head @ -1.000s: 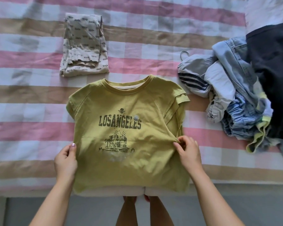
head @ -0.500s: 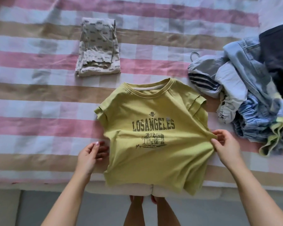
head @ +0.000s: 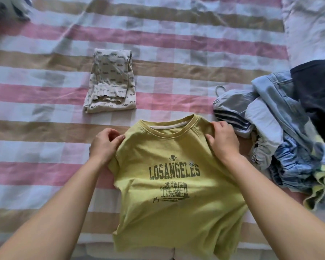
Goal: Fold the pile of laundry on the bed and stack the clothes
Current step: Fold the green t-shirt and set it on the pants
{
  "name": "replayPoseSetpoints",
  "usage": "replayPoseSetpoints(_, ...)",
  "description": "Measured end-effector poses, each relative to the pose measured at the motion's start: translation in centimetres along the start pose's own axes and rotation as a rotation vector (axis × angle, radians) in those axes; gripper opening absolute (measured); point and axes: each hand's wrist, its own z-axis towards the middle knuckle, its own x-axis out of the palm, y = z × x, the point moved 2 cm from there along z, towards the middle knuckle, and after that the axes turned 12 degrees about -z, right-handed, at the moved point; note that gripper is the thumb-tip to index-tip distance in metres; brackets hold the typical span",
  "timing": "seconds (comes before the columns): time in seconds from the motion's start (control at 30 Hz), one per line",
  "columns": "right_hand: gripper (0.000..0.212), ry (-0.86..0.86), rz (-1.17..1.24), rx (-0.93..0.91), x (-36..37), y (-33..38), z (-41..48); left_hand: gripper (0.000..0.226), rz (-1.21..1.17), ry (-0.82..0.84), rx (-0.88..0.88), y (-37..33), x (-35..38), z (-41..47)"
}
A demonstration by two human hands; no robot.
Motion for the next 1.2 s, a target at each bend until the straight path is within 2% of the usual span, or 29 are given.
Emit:
replayPoseSetpoints(0.07,0.045,-0.024,-0.071,0.018,0.3,0.0,0.3,0.013,0.091,0.049,-0.012,-0.1,0.5,0.2)
replayPoseSetpoints(0.13,0.04,-0.036,-0.036,0.056,0.3,-0.2,0.5,0.015,0.155,0.068,0.016,-0.2,0.9,-0.1)
replayPoseSetpoints(0.2,0.031,-0.037,0.049,0.094,0.1,-0.4,0.5,0.015,0.044,0.054,0.11,-0.6,0.7,-0.8)
replayPoseSetpoints(0.3,0.022,-0.066,0.237,0.115,-0.8,-0.1,0.1,0.013,-0.058,-0.053,0.264,-1.6,-1.4,-2.1)
replayPoseSetpoints(0.47,0.01,-0.04,0.58,0.027,-3.5,2.1,1.3,0.016,0.099,-0.173,0.424,-3.8,-7.6,-0.5)
replayPoseSetpoints(0.6,0.013,-0.127,0.557,-0.021,-5.0,4.8,5.4,0.022,0.272,-0.197,0.448,-6.6,-9.8,4.8)
replayPoseSetpoints(0.7,0.02,-0.157,0.491,0.038,-4.6,5.9,8.8,0.018,0.315,-0.184,0.419,-7.9,-8.6,8.2)
replayPoseSetpoints(0.8,0.024,-0.1,0.418,0.086,-2.9,5.9,10.6,0.015,0.205,-0.153,0.364,-7.4,-6.4,9.6)
replayPoseSetpoints(0.93,0.033,-0.126,0.384,0.029,-2.5,5.7,9.2,0.037,0.108,-0.123,0.301,-5.1,-4.4,8.6)
replayPoseSetpoints(1.03,0.037,-0.31,0.456,-0.056,-3.8,5.0,4.2,0.055,0.066,-0.233,0.327,-3.3,-4.6,5.3)
replayPoseSetpoints(1.1,0.034,-0.406,0.517,-0.041,-3.4,3.9,-1.3,0.055,-0.035,-0.305,0.298,-1.1,-4.9,1.3)
replayPoseSetpoints(1.2,0.026,-0.333,0.575,-0.004,-1.0,2.7,-10.9,0.044,-0.187,-0.339,0.148,3.7,-4.6,-6.5)
